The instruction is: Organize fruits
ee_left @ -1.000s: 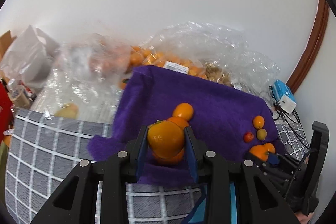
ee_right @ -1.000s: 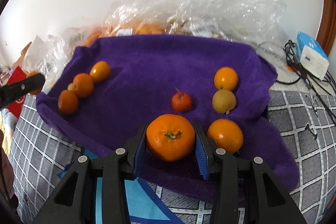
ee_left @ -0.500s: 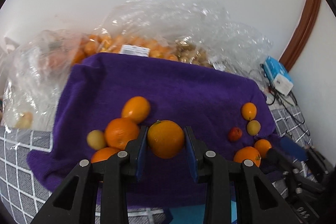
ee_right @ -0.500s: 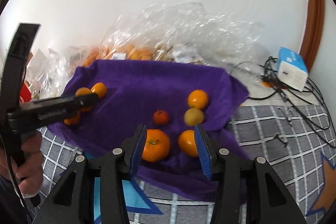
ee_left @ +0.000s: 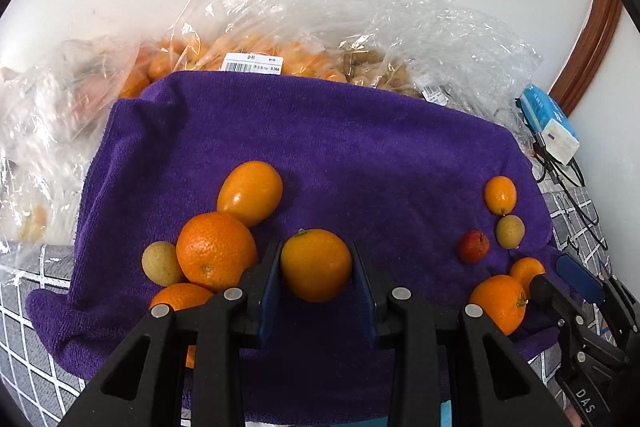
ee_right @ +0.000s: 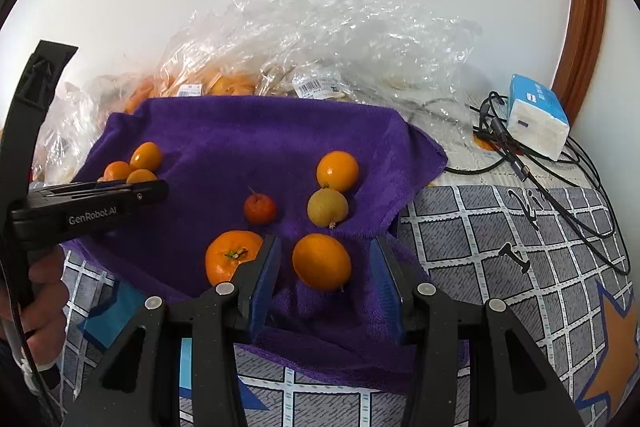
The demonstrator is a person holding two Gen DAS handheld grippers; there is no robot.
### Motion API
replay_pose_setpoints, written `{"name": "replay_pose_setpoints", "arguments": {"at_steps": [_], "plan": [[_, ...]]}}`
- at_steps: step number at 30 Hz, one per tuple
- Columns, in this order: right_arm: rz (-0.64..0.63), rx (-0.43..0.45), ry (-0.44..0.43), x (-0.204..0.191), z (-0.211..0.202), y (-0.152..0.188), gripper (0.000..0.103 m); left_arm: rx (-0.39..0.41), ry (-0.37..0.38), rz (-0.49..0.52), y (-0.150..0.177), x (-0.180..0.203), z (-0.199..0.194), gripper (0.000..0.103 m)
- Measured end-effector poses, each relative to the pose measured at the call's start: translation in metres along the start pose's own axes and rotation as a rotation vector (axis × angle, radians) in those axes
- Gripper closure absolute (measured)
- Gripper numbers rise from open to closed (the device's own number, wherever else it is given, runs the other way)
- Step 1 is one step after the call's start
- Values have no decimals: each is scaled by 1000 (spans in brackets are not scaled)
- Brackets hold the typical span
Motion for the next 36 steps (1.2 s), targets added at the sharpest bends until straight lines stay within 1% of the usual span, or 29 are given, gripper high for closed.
{"name": "replay_pose_setpoints", "arguments": {"at_steps": [4,6,7,10,12,14,16,20,24,27,30,32,34,35,36], "plan": [[2,-6,4,1,2,1,56,-5,-3,10,2,1,-4,71],[8,-7,3,2,1,0,56,2,-2,4,1,1,-11,66],[11,-6,2,2,1,0,56,10,-2,-1,1,1,-17,64],[23,0,-9,3,-3,-3,56,38,-10,-4,0,-1,-35,63],[34,8,-15,4,-9,-7,56,59,-12,-5,0,-1,-50,60],[40,18,-1,4,-21,-12,56,89,-17,-4,0,-3,-68,56],[39,36,3,2,-37,-17,56,123,-27,1,1,-3,-89,55],[30,89,29,-3,-83,-24,56,195,-72,18,8,-1,-134,49],[45,114,45,-4,-124,-22,49,256,-84,30,22,8,-178,44],[43,127,65,-3,-153,-14,42,293,-84,31,34,12,-208,35],[39,133,78,-2,-181,-3,41,321,-84,28,46,14,-232,30],[50,144,85,-1,-196,4,34,341,-82,36,54,17,-247,24],[62,163,79,0,-211,11,15,352,-85,48,63,20,-260,20],[65,177,73,-1,-219,14,13,355,-85,51,68,22,-265,16],[68,191,65,-2,-226,17,10,360,-86,54,72,23,-270,15]]}}
Point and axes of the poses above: each gripper's, at about its wrist camera, not at the fingertips, and z roughly the way its jaws point, x to its right, y to its underside, the point moved 7 cm from there along z, roughly the way its jaws point, and after that the axes turned 8 degrees about x, right-handed, at the moved point
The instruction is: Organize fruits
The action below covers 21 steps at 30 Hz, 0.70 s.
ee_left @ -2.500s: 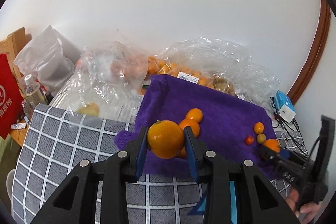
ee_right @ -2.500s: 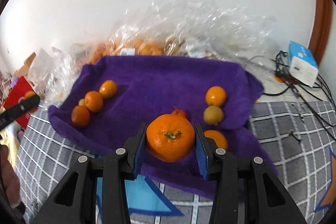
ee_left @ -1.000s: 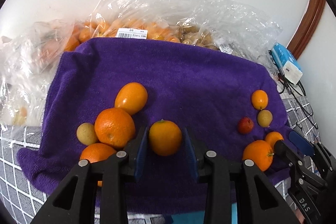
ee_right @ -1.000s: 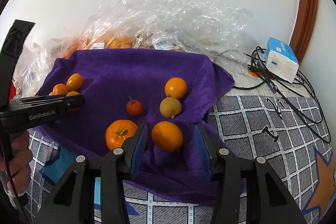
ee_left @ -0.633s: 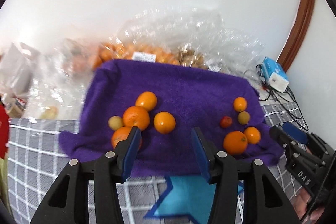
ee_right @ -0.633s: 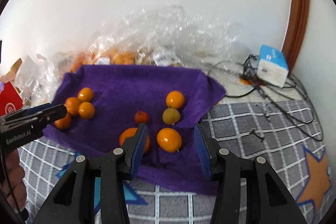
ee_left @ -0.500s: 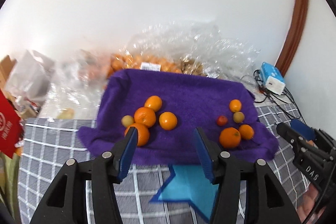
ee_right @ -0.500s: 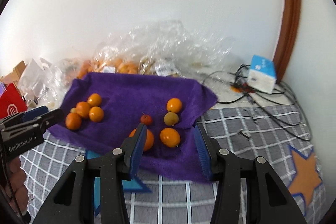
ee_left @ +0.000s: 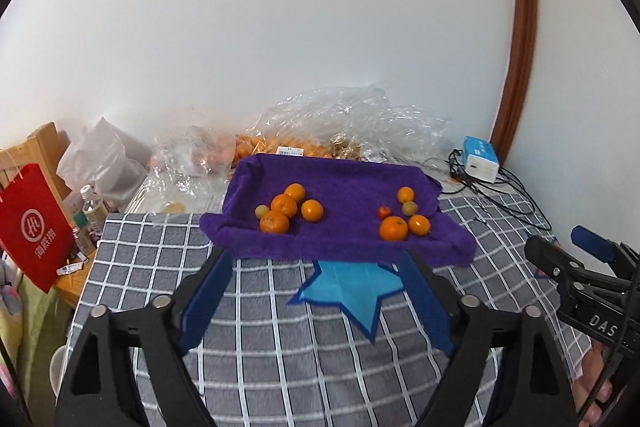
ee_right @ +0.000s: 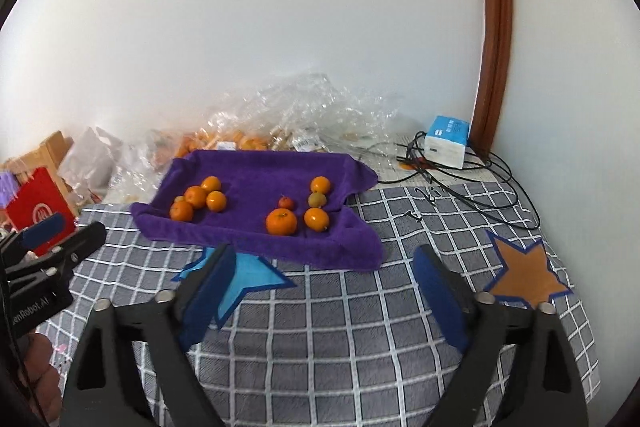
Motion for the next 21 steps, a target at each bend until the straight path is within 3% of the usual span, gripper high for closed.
{"name": "replay_pose_setpoints", "arguments": {"at_steps": [3,11,21], "plan": [[1,10,-2,1,-19,6,6,26,-30,5,5,-1,-17,10],[-32,16,35,2,-43,16,3,67,-34,-7,9,1,-47,9],[-39,24,45,1,-50,20,3,76,-45,-5,11,2,-51,9]]}}
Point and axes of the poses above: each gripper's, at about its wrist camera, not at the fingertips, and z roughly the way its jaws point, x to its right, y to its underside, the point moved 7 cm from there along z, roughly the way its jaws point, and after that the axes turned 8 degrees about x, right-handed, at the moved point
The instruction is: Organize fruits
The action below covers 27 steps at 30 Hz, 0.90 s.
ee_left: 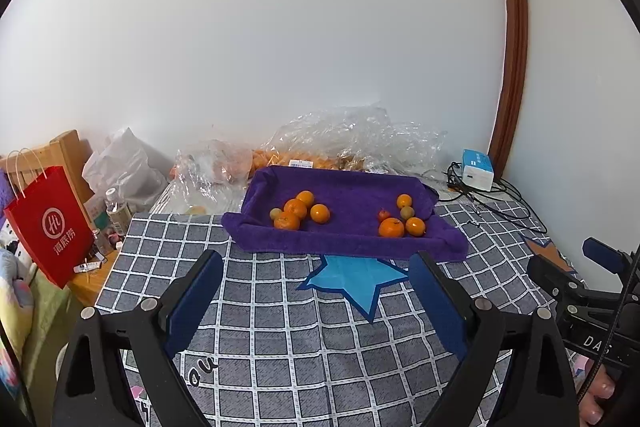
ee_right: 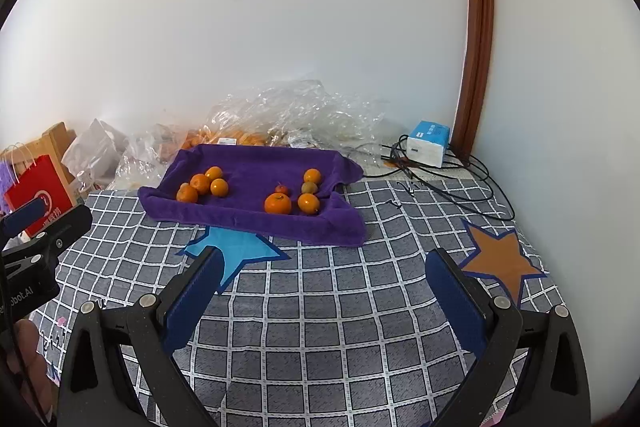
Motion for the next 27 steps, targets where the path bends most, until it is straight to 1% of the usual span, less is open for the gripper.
{"name": "replay_pose_setpoints", "arguments": {"at_steps": [8,17,27], "plan": [[-3,-1,3,0,0,2,3,-8,6,18,4,5,1,9],[-1,7,12,3,-3,1,3,-18,5,2,7,3,2,9],[5,10,21,5,-7,0,3,-7,-2,-10,5,-1,-1,9]]}}
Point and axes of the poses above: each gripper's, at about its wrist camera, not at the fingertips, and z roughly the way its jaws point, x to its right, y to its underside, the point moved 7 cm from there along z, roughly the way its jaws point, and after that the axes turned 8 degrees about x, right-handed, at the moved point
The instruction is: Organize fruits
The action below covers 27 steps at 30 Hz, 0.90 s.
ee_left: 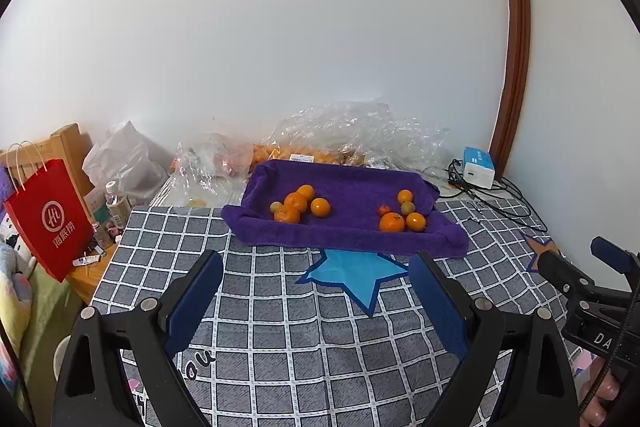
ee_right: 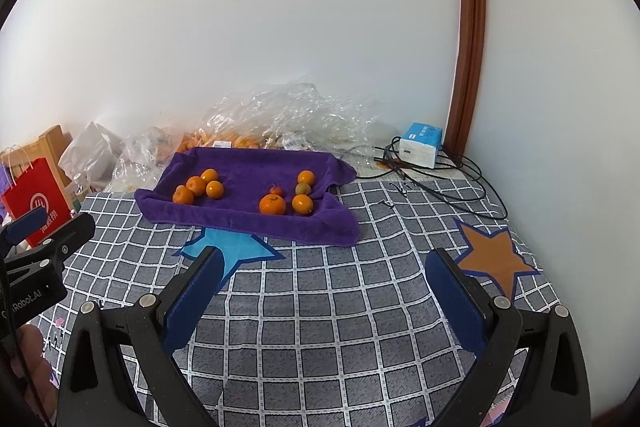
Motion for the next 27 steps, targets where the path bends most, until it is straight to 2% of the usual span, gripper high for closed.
{"name": "replay_pose_setpoints", "arguments": {"at_steps": [27], "plan": [[3,6,5,0,-2,-1,3,4,-2,1,-1,0,-3,9]]}}
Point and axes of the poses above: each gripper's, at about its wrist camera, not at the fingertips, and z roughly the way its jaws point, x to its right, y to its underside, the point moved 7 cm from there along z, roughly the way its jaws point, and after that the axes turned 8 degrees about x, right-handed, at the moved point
